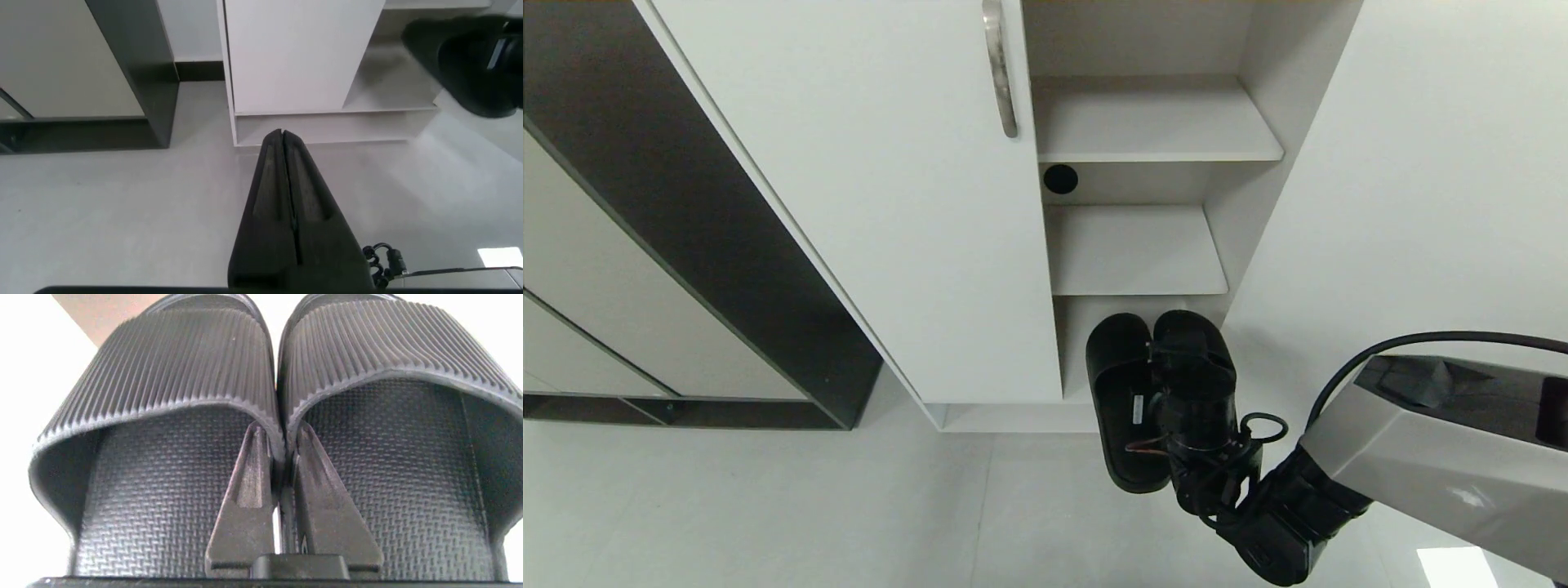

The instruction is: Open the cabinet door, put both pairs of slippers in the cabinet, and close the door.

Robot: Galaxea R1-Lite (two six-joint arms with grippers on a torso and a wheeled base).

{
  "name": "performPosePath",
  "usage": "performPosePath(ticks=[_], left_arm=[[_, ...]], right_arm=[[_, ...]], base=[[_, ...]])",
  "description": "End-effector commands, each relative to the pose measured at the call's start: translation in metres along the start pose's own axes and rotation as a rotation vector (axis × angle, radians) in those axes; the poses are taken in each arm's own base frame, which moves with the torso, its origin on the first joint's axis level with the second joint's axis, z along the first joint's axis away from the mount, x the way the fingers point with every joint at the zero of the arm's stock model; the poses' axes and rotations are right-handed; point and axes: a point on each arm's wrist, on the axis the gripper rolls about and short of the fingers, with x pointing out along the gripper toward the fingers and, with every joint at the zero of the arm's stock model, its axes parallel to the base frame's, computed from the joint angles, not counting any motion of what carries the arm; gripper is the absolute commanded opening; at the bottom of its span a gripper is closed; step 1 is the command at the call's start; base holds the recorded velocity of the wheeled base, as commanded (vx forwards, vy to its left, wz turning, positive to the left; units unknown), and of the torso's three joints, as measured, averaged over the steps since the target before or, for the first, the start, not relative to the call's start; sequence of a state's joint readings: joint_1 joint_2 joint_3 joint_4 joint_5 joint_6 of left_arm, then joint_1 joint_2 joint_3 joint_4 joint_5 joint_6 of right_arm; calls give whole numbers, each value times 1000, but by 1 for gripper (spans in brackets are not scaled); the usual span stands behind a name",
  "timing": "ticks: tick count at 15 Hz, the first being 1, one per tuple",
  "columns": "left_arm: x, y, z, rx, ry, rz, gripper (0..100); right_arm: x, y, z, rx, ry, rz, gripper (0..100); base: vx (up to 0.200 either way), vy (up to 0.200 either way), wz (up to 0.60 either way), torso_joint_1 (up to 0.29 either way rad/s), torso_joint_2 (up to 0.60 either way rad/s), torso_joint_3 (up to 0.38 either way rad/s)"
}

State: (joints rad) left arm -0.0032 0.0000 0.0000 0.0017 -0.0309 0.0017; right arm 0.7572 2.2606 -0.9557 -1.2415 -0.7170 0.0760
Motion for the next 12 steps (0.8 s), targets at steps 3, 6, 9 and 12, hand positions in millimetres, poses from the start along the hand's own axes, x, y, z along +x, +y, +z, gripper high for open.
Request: performPosePath(ticks=[3,6,9,12], left_arm=[[0,0,0,0,0,0,0],[0,0,0,0,0,0,0],[0,0,0,-2,0,2,0],[0,0,0,0,1,0,0]], right_arm=[[-11,-4,21,14,-46,13,0],[-18,-5,34,24,-61,19,0],[-17,-6,31,12,-48,16,0],[-16,-5,31,11,-47,16,0]], base=[[0,0,0,0,0,0],[0,0,0,0,0,0],[0,0,0,0,0,0],[0,0,0,0,0,0]])
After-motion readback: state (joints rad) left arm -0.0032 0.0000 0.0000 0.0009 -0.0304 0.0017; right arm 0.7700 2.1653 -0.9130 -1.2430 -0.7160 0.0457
